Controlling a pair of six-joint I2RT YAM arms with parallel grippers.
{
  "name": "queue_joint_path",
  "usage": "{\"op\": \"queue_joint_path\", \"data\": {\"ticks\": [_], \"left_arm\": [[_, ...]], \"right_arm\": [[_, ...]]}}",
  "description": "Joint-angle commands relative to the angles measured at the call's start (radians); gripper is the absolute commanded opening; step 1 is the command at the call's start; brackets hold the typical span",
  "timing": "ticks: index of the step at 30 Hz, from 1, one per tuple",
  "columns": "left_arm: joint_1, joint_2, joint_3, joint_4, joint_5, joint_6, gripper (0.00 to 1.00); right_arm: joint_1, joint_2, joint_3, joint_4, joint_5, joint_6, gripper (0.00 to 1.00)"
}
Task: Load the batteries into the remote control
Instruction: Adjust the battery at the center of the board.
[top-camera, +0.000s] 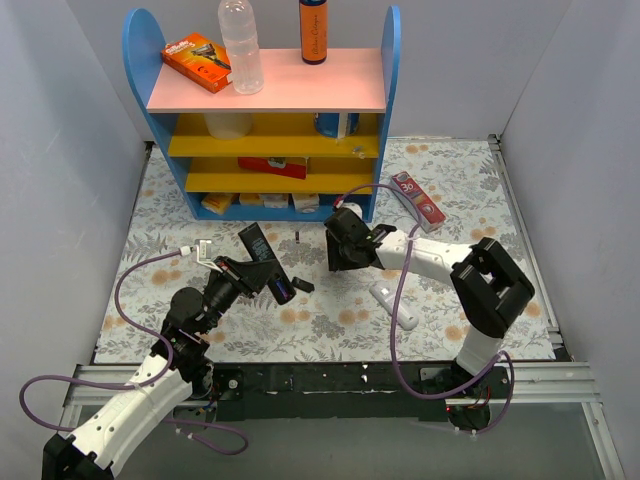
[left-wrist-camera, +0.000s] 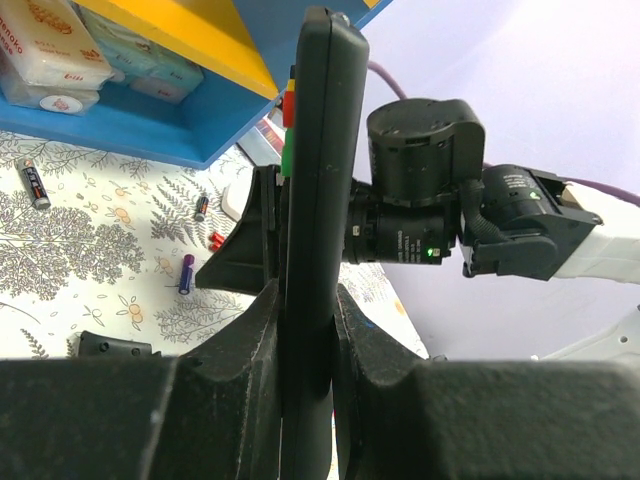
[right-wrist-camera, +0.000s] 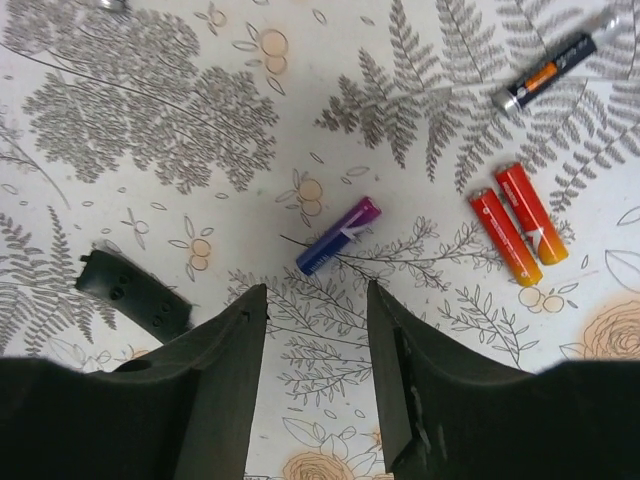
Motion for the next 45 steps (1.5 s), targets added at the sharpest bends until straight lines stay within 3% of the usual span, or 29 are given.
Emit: {"op": "queue_joint_path", "data": {"ticks": [1,10,23,28,34,39,45], "left_arm": [[-0.003,-0.005,0.033,0.013,-0.010,-0.008,0.00],[-0.003,-0.013,0.033,0.001,-0.014,-0.011,0.00],[-0.003,-0.041,0.030,-0.022,-0.017,-0.017,0.00],[-0.005,-0.044,0.031,-0.028,-0.018,-0.015,0.00],[-0.005,-0.048,0.031,-0.036,-0.018,-0.020,0.00],[-0.005,-0.050,0.034,-0.042,-0.017,-0.020,0.00],[-0.005,-0.064,0.039,-0.059,-0.023,-0.015,0.00]], "right_arm": [[0.001,0.010,-0.039,0.045,0.048,0.149,0.50],[-0.001,0.078,-0.036,0.132,0.065,0.212,0.46],[0.001,0.075,0.017,0.089,0.172,0.233,0.48],[0.012,0.078,0.063,0.100,0.220,0.102,0.47],[0.012,0.130,0.123,0.148,0.132,-0.050,0.41],[0.012,0.214,0.186,0.137,0.074,-0.116,0.34],[0.012,0.233,0.194,0.116,0.036,-0.155,0.33]]}}
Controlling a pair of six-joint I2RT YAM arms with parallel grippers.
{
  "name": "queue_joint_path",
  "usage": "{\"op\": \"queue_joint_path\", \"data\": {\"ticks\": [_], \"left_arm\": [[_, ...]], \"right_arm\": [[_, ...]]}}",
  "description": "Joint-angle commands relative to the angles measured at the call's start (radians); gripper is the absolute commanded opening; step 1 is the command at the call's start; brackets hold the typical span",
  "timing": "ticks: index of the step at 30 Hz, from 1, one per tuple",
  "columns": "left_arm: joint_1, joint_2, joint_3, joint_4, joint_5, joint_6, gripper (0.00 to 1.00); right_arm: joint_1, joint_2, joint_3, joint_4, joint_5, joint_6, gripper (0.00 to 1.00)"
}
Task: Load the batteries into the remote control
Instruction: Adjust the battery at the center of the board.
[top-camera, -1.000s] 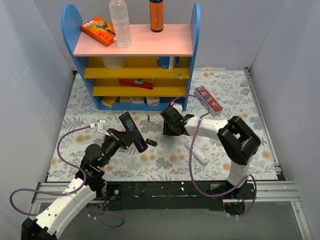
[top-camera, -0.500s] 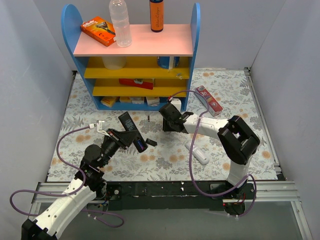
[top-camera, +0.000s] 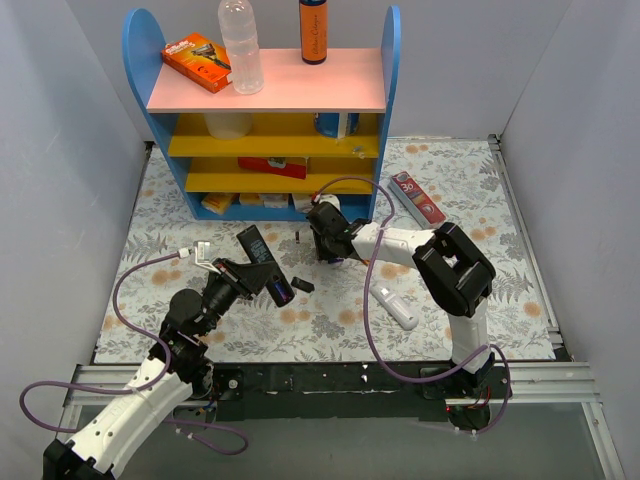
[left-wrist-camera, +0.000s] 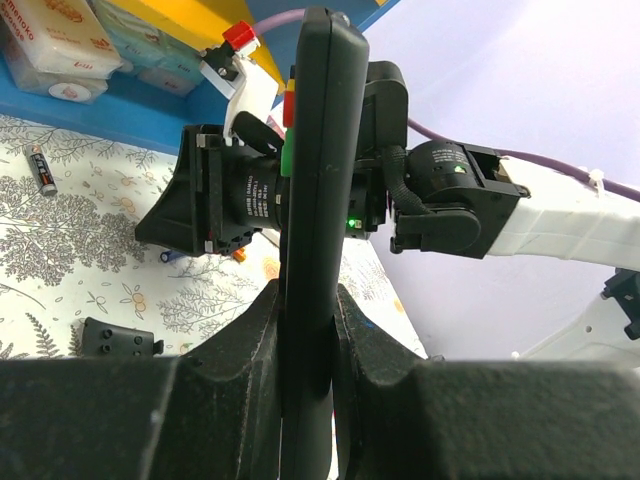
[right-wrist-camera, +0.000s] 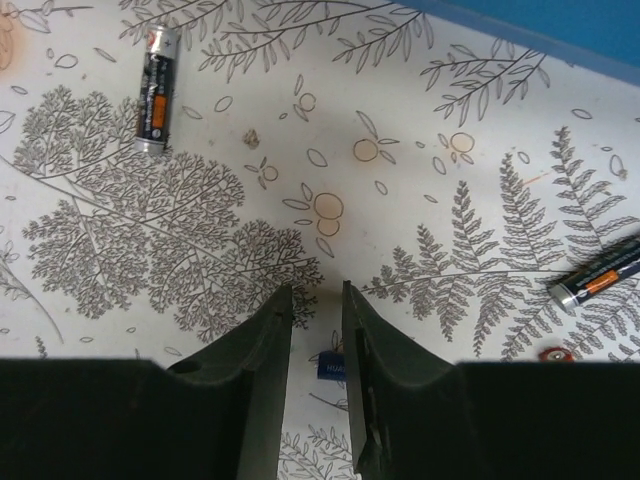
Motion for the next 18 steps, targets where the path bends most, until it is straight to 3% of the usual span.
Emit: {"op": "queue_joint_path", "data": {"ticks": [1,18], "left_arm": [[-0.003,-0.022,0.039,-0.004,-0.015,0.002,0.00],[-0.005,-0.014,0.042,0.004,-0.013,-0.001,0.00]], "right_arm": [[0.005,-0.003,0.036,-0.016,-0.045,-0.061,0.33],[0.010,-0.075,-0.017,-0.160,-0.152,-0.161,0.31]]}}
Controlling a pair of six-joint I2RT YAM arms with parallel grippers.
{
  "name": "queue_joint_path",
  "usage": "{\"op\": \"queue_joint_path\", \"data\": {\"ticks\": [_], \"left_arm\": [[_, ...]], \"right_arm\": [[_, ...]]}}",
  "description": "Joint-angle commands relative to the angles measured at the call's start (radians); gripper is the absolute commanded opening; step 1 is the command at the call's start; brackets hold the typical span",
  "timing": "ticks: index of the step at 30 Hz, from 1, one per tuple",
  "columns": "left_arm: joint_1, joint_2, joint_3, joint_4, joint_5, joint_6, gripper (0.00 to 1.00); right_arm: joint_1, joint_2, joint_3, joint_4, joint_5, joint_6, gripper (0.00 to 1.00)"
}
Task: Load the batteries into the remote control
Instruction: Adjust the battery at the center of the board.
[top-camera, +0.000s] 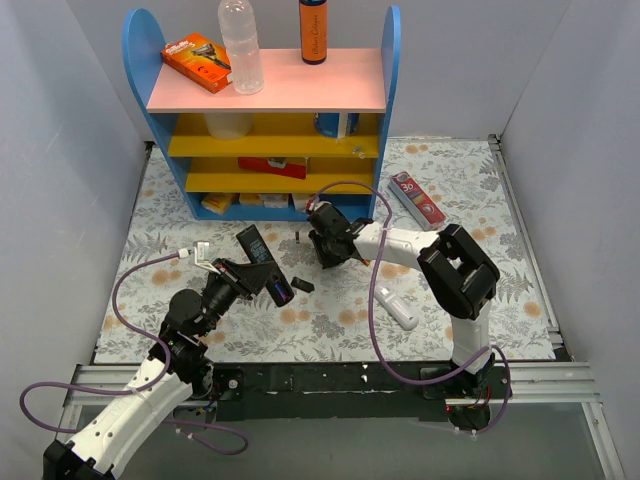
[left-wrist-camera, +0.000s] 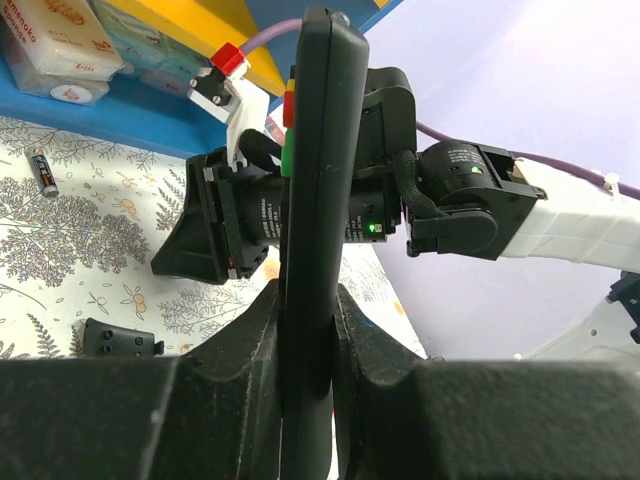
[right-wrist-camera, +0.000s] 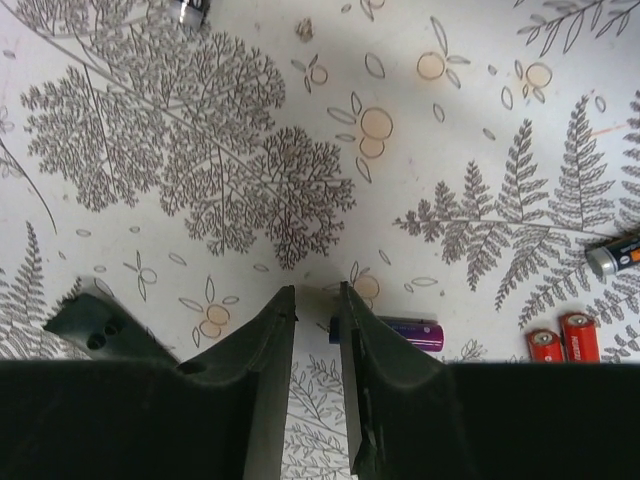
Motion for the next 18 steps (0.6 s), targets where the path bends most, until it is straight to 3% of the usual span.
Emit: {"op": "queue_joint_path", "data": {"ticks": [1,11,14,18], "left_arm": [[-0.005,-0.006,0.042,0.014,-0.008,-0.001,0.00],[-0.003,0.019,0.044,0.031,0.002,-0.002,0.00],[-0.005,0.022,0.044,0.033,0.002,-0.004,0.00],[-0.005,0.027,0.045,0.036,0.002,-0.004,0.00]], "right_arm": [[0.005,-0.055,-0.016,-0.072,-0.021,-0.042,0.31],[0.006,-0.107,-0.029,-0.101,0.002,-0.041,0.30],[0.006,-0.165,-0.051,-0.083,0.031,0.000,0.37],[0.006,-0.255,-0.103,-0.098,0.110,0.160,0.59]]}}
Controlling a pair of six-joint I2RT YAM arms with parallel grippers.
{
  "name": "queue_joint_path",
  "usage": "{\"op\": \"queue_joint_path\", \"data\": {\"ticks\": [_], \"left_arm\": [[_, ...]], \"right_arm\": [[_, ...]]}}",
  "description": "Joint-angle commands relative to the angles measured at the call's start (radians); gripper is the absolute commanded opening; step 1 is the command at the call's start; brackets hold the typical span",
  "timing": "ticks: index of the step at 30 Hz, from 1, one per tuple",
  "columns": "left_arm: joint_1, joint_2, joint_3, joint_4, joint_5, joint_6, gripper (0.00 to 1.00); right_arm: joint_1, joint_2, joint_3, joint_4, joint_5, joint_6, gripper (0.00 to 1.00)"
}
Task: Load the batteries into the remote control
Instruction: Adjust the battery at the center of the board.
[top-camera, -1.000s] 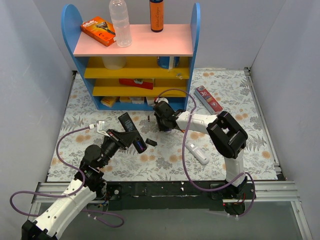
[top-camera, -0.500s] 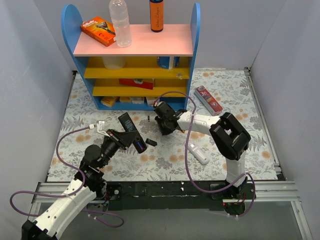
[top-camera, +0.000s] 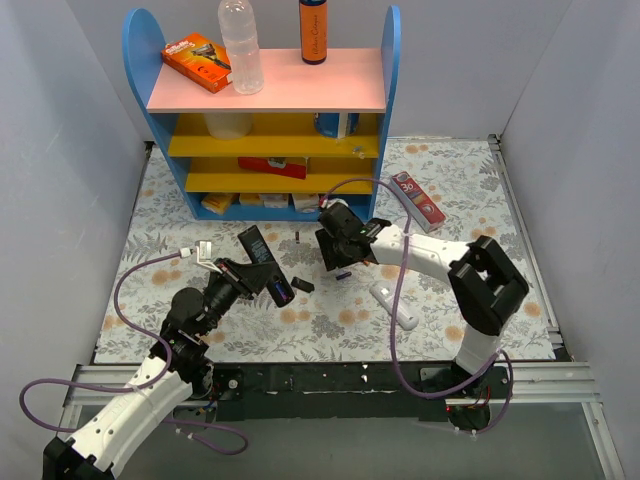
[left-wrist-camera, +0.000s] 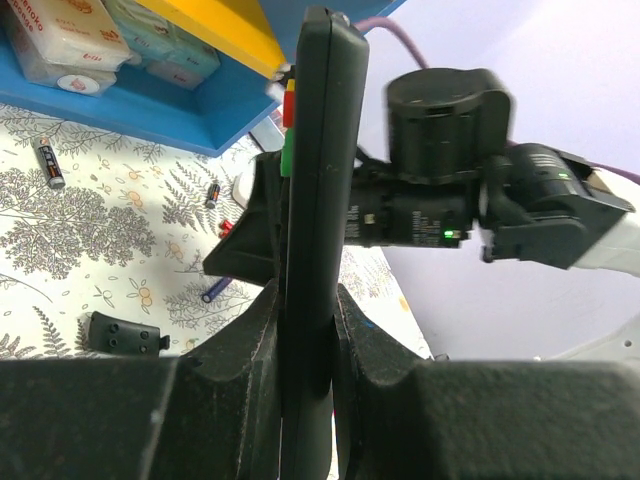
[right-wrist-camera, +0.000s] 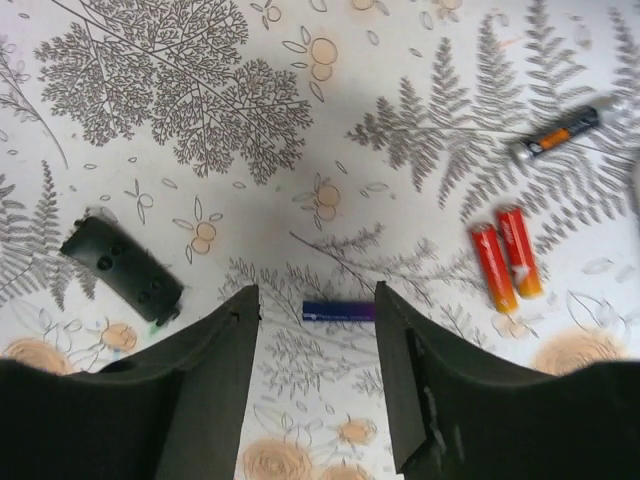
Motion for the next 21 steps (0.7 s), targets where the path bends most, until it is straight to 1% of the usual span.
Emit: {"op": "queue_joint_path", "data": {"ticks": [1,2,3,4,6,8,9,10,12,14,15,16,21], "left_arm": [[-0.003,0.006,0.047,0.035,0.001,-0.003,0.00],[-0.005,0.007,0.047,0.037,0.003,-0.005,0.00],[-0.005,0.009,0.047,0.040,0.006,-0.005,0.00],[-0.003,0.010,0.047,0.044,0.007,-0.005,0.00],[-0.005,0.016,0.048,0.050,0.012,-0.005,0.00],[-0.005,0.019,0.050,0.058,0.021,-0.006,0.00],[-0.003,0.021,0.048,0.060,0.023,-0.008,0.00],[-0.003,0.018,0.048,0.061,0.027,-0.011,0.00],[-0.005,0.013,0.045,0.066,0.029,-0.017,0.00],[-0.005,0.006,0.044,0.067,0.034,-0.020,0.00],[-0.005,0.001,0.044,0.064,0.034,-0.025,0.00],[-0.005,-0.002,0.044,0.064,0.034,-0.025,0.00],[-0.005,-0.022,0.044,0.049,0.035,-0.023,0.00]], "right_arm": [[0.006,-0.158,-0.076,-0.001,0.112,0.190,0.61],[0.013,-0.176,-0.102,0.005,0.125,0.284,0.63],[0.015,-0.195,-0.122,0.007,0.134,0.329,0.68],[0.020,-0.222,-0.161,0.010,0.136,0.377,0.69],[0.032,-0.238,-0.184,0.016,0.140,0.492,0.69],[0.043,-0.236,-0.190,-0.010,0.168,0.569,0.73],[0.044,-0.229,-0.179,-0.025,0.168,0.640,0.73],[0.044,-0.207,-0.166,-0.077,0.175,0.670,0.73],[0.050,-0.178,-0.112,-0.136,0.194,0.748,0.72],[0.052,-0.129,-0.072,-0.216,0.205,0.782,0.70],[0.052,-0.114,-0.043,-0.237,0.208,0.800,0.65],[0.052,-0.089,-0.034,-0.257,0.203,0.832,0.64],[0.052,-0.055,-0.018,-0.231,0.224,0.885,0.57]]}}
